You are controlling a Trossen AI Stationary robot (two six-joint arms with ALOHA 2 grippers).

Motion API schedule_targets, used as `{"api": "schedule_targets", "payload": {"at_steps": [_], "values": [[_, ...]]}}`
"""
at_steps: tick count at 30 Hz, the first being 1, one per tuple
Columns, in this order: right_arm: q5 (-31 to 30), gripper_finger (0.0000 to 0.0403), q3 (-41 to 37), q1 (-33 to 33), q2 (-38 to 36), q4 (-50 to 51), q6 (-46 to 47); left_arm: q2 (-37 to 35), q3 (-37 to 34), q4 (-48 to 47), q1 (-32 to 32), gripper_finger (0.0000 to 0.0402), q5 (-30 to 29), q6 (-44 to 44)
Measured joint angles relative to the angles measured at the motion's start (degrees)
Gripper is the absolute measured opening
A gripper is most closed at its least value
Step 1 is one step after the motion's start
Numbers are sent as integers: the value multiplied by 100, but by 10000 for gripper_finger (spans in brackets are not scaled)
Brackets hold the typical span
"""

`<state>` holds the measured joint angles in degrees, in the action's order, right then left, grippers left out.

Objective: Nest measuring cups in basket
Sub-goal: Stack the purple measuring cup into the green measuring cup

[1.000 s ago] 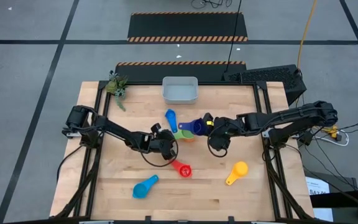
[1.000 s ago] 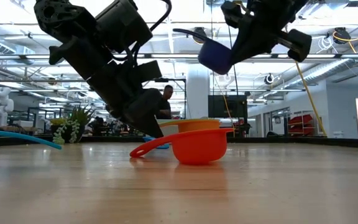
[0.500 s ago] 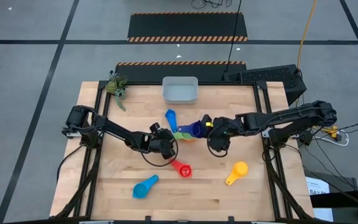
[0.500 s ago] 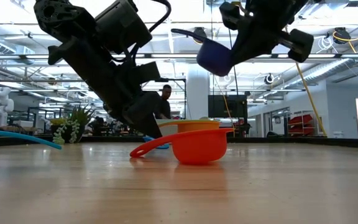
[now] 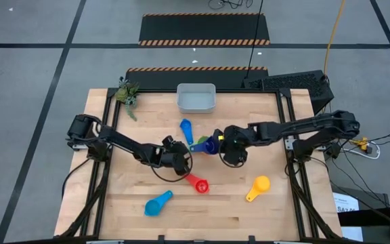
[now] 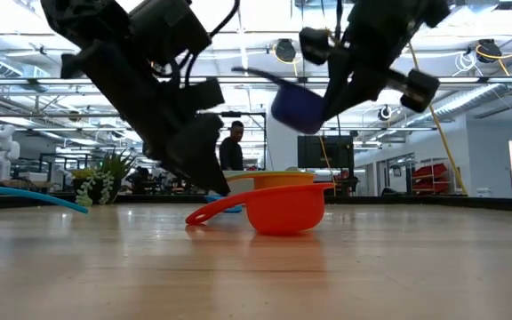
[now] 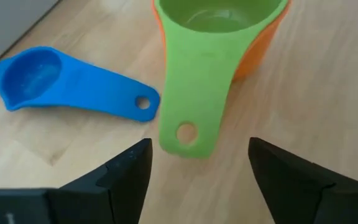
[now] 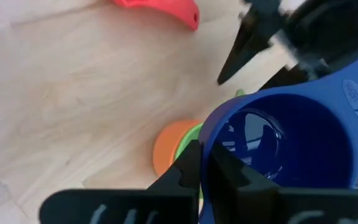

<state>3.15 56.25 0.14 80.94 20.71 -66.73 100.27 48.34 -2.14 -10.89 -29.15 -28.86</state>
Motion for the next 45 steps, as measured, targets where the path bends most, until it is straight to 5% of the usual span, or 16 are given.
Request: {"api": "schedule_targets", "payload": {"at_steps": [10,18,45], "values": [[1061,0,52,-636,368,-156,-358,-1185,-11,-1818,-386,241,-791,-1419],[1371,0,309,-844,754,-169,-503,-1377,0,-1952,-808,225,-1424,-1539],[1634,24,315,-970,1186,-373,-911,-1375,-2,-2178,-840,223,-1461,-1777]]}}
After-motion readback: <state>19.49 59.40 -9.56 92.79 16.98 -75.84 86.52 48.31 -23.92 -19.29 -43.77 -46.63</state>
